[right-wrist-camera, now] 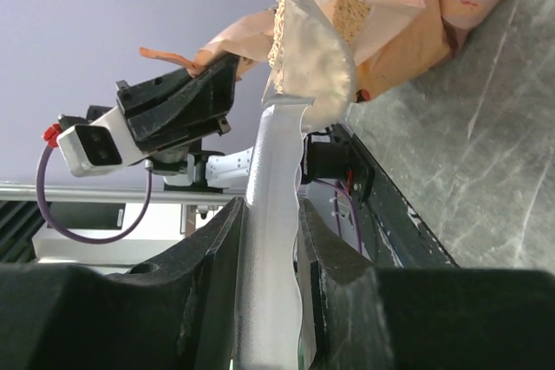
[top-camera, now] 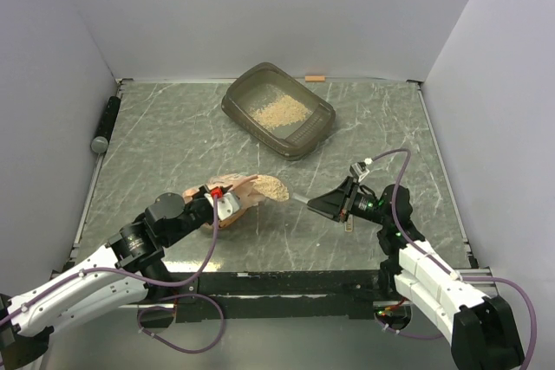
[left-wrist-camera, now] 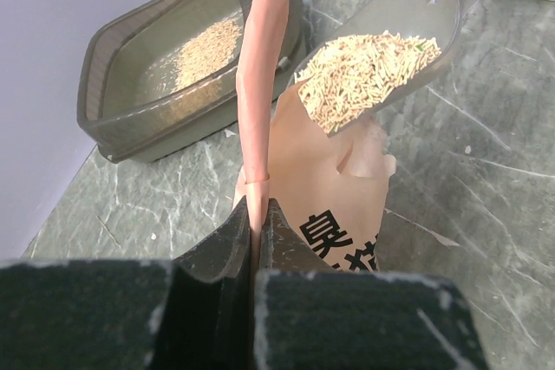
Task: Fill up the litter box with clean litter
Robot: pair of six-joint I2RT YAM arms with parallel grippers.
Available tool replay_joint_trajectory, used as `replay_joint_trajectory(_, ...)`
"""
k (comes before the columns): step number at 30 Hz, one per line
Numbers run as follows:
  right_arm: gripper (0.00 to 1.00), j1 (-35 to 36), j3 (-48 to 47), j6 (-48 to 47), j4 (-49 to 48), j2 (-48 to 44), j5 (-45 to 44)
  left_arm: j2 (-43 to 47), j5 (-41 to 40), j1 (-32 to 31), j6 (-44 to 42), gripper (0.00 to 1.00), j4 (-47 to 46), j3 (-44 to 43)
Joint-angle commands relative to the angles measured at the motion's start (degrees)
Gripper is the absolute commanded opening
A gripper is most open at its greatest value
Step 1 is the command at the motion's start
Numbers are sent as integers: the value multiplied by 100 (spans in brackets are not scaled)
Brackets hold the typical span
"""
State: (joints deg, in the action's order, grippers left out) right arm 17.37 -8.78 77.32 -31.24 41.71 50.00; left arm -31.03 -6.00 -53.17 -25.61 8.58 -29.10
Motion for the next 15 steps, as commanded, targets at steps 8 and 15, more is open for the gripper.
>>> replay_joint_trajectory(8, 0, -58, -766, 73, -74, 240, -438, -9, -15, -9, 135, 1, -577, -52)
replay_joint_trajectory(15, 0, -137, -1214, -50, -275, 855, -728, 18, 81, -9, 135, 1, -603, -34)
